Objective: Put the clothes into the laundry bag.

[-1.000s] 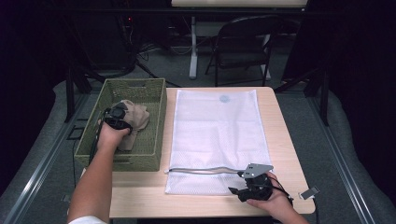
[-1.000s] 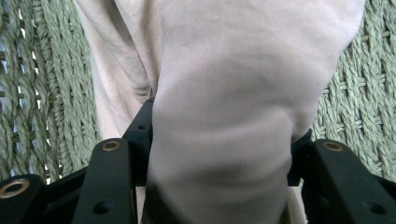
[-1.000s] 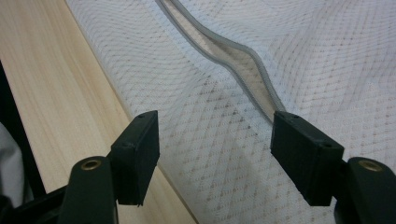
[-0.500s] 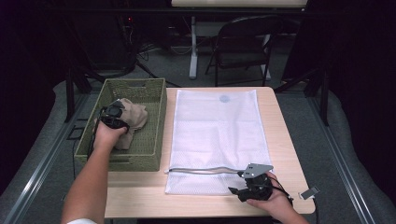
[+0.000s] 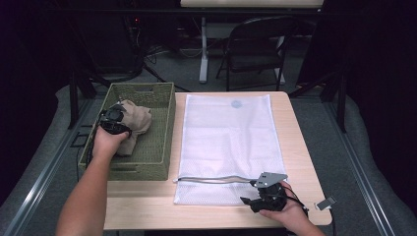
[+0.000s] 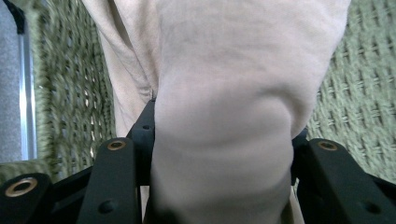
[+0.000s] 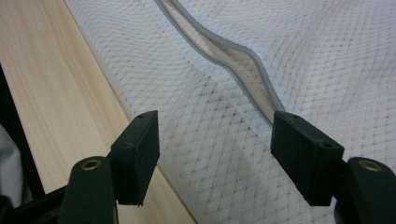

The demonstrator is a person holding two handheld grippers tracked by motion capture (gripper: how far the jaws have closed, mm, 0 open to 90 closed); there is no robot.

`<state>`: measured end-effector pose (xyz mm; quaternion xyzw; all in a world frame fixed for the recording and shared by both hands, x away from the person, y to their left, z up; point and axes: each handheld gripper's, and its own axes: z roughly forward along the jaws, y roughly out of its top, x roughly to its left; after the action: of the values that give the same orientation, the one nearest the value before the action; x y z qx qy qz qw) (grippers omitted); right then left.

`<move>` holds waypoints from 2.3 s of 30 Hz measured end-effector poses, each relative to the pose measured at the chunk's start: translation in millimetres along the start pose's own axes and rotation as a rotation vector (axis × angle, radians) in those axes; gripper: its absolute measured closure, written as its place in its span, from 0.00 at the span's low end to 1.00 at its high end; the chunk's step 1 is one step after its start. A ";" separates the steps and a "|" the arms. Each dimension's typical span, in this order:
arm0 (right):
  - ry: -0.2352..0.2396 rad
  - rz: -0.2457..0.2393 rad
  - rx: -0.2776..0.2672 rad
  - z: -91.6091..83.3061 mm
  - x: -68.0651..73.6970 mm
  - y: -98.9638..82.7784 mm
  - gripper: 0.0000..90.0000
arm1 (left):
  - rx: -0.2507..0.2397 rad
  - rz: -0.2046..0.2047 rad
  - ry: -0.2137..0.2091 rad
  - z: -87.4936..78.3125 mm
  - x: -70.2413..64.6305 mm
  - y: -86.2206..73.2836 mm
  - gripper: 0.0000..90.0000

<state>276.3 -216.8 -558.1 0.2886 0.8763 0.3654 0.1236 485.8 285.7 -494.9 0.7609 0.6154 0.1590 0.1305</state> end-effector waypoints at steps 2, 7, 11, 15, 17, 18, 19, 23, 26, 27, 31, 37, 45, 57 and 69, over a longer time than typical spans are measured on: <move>0.000 -0.001 -0.001 -0.2 0.0 0.0 0.36 | -0.018 0.000 -0.003 -4.8 -0.8 0.9 0.55; -0.003 0.001 -0.004 -0.8 -0.1 0.1 0.36 | -0.039 0.000 -0.013 -16.4 -3.9 3.6 0.55; -0.002 0.000 -0.003 -1.0 -0.1 0.2 0.36 | -0.043 0.015 -0.010 -24.1 -5.9 5.6 0.55; -0.003 0.000 -0.007 -0.9 0.3 0.2 0.36 | -0.059 0.022 -0.013 -30.9 -7.3 6.9 0.55; -0.003 0.001 -0.005 -0.9 0.2 0.3 0.36 | -0.068 0.028 -0.017 -36.5 -8.1 7.7 0.55; -0.003 0.001 -0.005 -0.9 0.2 0.3 0.36 | -0.068 0.028 -0.017 -36.5 -8.1 7.7 0.55; -0.003 0.001 -0.005 -0.8 0.3 0.3 0.36 | -0.079 0.030 -0.015 -38.0 -8.3 7.5 0.55; -0.005 0.001 -0.006 -0.6 0.4 0.3 0.36 | -0.089 0.035 -0.029 -44.5 -9.2 6.4 0.55; -0.005 0.000 -0.006 -0.6 0.5 0.5 0.36 | -0.096 0.046 -0.031 -49.8 -9.2 5.0 0.55; -0.005 0.000 -0.007 -0.6 0.6 0.5 0.36 | -0.105 0.048 -0.034 -52.1 -9.0 4.3 0.55; -0.005 0.001 -0.008 -0.5 0.6 0.5 0.36 | -0.124 0.054 -0.045 -59.7 -8.5 1.9 0.55; -0.007 0.000 -0.008 0.0 0.8 0.7 0.36 | -0.143 0.069 -0.056 -71.3 -10.2 -0.9 0.55; -0.006 -0.002 -0.005 0.0 0.8 0.7 0.36 | -0.173 0.095 -0.078 -87.2 -15.4 -4.2 0.55; -0.009 -0.009 -0.015 -1.0 0.9 0.7 0.40 | -0.204 0.126 -0.097 -101.6 -21.0 -10.9 0.55; -0.055 -0.015 -0.069 -17.5 3.2 10.5 0.52 | -0.227 0.152 -0.111 -111.7 -29.8 -16.5 0.55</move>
<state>270.6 -218.9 -538.4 0.2874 0.8615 0.3867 0.1601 420.3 260.3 -401.6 0.7934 0.5258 0.1947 0.2369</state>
